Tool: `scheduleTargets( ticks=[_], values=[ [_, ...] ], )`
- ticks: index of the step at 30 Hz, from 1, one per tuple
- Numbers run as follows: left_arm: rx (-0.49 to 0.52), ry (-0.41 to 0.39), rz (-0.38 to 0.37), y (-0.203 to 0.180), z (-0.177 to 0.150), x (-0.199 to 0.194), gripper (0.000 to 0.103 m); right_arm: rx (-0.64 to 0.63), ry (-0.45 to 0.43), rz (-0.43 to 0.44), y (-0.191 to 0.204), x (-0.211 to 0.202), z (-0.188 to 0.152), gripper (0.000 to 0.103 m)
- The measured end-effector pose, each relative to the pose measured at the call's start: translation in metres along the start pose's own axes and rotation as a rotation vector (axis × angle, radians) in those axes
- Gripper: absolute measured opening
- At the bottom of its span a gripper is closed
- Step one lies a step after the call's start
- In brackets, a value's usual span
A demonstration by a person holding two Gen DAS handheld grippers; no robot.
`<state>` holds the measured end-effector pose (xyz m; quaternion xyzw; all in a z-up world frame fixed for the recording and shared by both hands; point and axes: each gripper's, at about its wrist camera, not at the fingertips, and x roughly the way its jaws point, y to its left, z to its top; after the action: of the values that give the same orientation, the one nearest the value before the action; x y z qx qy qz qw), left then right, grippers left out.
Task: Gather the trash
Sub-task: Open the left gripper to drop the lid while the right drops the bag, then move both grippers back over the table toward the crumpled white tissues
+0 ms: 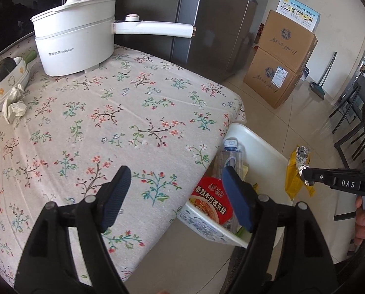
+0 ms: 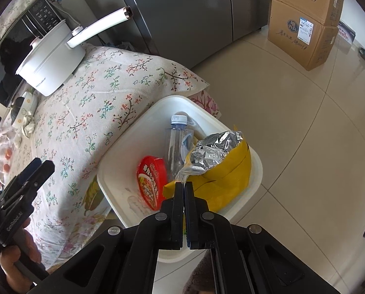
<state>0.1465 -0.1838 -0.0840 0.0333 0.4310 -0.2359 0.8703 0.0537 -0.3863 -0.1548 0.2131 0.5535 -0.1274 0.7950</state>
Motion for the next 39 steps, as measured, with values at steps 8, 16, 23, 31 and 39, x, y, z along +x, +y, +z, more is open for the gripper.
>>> scheduleTargets(
  ticks=[8, 16, 23, 31, 39],
  values=[
    [-0.027, -0.017, 0.067, 0.048, -0.007, -0.046, 0.099, 0.002, 0.004, -0.028, 0.025, 0.003, 0.01, 0.038],
    [-0.084, -0.066, 0.142, 0.103, -0.018, -0.092, 0.102, -0.061, -0.065, 0.018, 0.089, -0.011, 0.014, 0.072],
    [-0.114, -0.088, 0.236, 0.149, -0.039, -0.121, 0.102, -0.162, -0.096, 0.06, 0.166, -0.009, 0.006, 0.078],
    [-0.182, -0.103, 0.326, 0.211, -0.066, -0.153, 0.102, -0.243, -0.118, 0.087, 0.248, 0.005, -0.005, 0.08],
    [-0.278, -0.106, 0.375, 0.262, -0.088, -0.171, 0.102, -0.369, -0.178, 0.074, 0.315, 0.02, -0.017, 0.081]
  ],
)
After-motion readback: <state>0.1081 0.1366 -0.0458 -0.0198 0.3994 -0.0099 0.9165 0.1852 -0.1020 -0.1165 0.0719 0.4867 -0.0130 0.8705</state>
